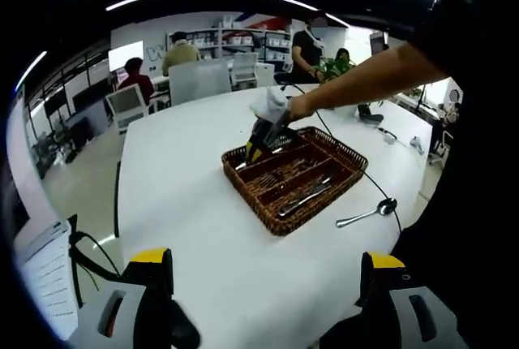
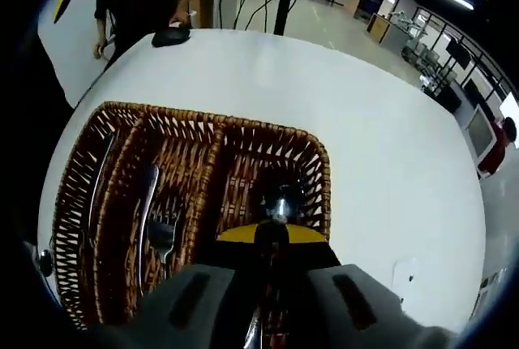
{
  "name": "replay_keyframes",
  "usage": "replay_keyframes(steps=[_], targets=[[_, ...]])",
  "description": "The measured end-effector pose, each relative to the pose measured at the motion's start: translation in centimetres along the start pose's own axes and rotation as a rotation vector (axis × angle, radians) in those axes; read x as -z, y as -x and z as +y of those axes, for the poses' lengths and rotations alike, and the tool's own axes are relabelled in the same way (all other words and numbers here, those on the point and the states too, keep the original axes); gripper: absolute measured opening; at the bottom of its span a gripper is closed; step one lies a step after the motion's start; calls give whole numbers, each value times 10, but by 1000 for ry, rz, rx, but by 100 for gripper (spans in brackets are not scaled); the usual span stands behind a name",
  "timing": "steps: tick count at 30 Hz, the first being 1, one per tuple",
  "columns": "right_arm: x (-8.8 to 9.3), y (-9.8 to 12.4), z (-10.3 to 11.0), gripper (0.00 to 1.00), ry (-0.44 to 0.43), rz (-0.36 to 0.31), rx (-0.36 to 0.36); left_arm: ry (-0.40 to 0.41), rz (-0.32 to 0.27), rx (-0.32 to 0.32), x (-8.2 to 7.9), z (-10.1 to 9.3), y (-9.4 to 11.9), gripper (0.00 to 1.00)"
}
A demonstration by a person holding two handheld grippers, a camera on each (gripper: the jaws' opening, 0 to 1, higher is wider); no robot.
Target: Arrange the knives, forks, and spoons in their matching storage slots by inserting each utensil handle-first until every utensil is classified and aligned in the correct compartment
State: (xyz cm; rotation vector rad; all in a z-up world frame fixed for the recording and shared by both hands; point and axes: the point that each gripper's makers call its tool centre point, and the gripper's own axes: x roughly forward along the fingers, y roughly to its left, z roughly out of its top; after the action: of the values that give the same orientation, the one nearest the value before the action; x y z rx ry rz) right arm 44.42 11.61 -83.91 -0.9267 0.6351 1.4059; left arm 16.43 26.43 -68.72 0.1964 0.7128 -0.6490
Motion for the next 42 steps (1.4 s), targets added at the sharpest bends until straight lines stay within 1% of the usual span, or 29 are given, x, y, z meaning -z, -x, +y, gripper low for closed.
replay_keyframes(steps=[3, 4, 6, 8, 9, 10, 12, 13, 16, 18, 19, 20, 21, 23, 24, 26, 28, 30, 33, 34, 35, 38, 41, 42], targets=[[-10, 13, -3, 15, -5, -28, 10, -8, -6, 3, -2, -1, -1, 100], [-16, 20, -4, 19, -14, -45, 18, -12, -12, 6, -5, -2, -1, 100], [-25, 33, -10, 28, -12, -75, 61, -19, -25, 9, -10, -3, -2, 100], [-33, 46, -14, 42, -35, -108, 97, -32, -36, 14, -15, -3, -4, 100], [-35, 52, -14, 49, -46, -113, 106, -37, -42, 17, -17, -4, -4, 100], [-38, 61, -14, 58, -66, -123, 122, -40, -47, 19, -20, -4, -5, 100], [-39, 73, -16, 70, -87, -134, 153, -53, -63, 24, -26, -4, -6, 100], [-40, 83, -15, 77, -102, -139, 168, -58, -72, 26, -29, -4, -7, 100], [-39, 105, -11, 91, -153, -156, 210, -73, -94, 33, -35, -2, -9, 100], [-34, 119, -7, 99, -217, -176, 242, -85, -113, 41, -40, -3, -10, 100], [-31, 124, -1, 99, -269, -181, 249, -89, -123, 43, -42, -3, -10, 100], [-28, 131, 2, 99, -296, -196, 263, -90, -137, 46, -45, -2, -11, 100], [-26, 135, 5, 99, -302, -207, 271, -91, -144, 50, -47, -3, -12, 100], [-21, 147, 12, 99, -353, -218, 297, -101, -157, 53, -50, -3, -13, 100], [-17, 154, 17, 99, -386, -223, 319, -107, -170, 55, -52, -3, -13, 100], [-14, 167, 30, 99, -414, -239, 345, -106, -185, 68, -55, -2, -14, 100], [-5, 180, 40, 99, -468, -235, 398, -101, -205, 80, -57, -1, -14, 100], [0, 190, 55, 99, -492, -240, 422, -91, -213, 81, -56, 2, -16, 100], [8, 205, 74, 99, -539, -235, 463, -100, -220, 87, -54, 3, -20, 100], [13, 211, 82, 99, -567, -232, 495, -102, -222, 91, -55, 2, -21, 100], [17, 215, 87, 99, -588, -231, 511, -106, -228, 95, -56, 2, -22, 100], [29, 224, 108, 99, -650, -228, 541, -101, -240, 103, -57, 0, -24, 100], [34, 238, 128, 99, -679, -232, 569, -109, -236, 108, -53, -4, -26, 100], [35, 245, 135, 99, -700, -245, 590, -115, -234, 108, -51, -6, -26, 100]])
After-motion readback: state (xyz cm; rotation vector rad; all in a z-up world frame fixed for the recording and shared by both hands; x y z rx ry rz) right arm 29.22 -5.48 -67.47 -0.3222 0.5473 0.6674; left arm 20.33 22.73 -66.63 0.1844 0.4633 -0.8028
